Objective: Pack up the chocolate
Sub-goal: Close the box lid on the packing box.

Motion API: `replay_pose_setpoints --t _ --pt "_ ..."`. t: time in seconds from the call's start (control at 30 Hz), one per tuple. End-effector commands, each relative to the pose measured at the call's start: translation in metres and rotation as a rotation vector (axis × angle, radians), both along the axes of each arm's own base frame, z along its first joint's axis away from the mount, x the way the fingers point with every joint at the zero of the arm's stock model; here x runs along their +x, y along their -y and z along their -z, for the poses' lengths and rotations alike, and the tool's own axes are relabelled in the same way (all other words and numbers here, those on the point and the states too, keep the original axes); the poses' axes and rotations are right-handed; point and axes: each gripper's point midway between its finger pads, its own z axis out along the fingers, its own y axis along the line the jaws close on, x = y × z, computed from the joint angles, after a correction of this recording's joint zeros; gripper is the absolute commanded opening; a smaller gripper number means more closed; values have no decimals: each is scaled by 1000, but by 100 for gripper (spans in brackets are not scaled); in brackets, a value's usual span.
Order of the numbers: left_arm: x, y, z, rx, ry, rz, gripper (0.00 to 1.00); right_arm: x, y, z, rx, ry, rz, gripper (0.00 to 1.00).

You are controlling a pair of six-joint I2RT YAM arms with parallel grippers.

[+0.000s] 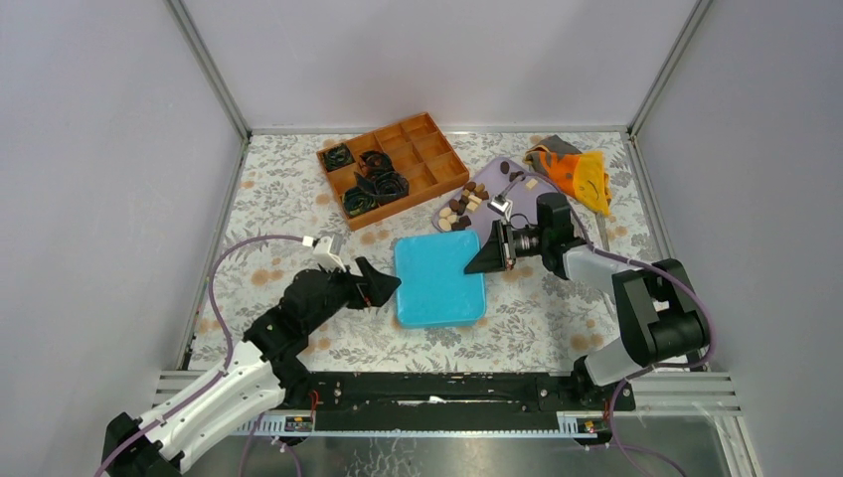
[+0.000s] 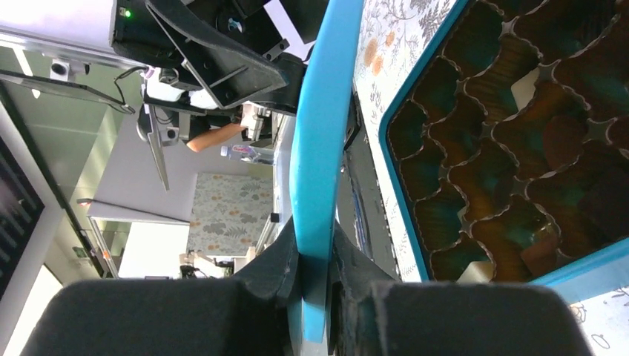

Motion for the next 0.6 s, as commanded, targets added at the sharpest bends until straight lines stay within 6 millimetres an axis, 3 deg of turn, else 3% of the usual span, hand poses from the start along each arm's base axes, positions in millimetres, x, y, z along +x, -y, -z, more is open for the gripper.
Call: replay_pose_setpoints --t 0.0,0.57 --pt "6 7 -16 -74 58 8 99 9 -10 -17 68 37 22 0" --pt "12 3 7 -44 29 -17 97 21 -20 23 -13 -61 45 0"
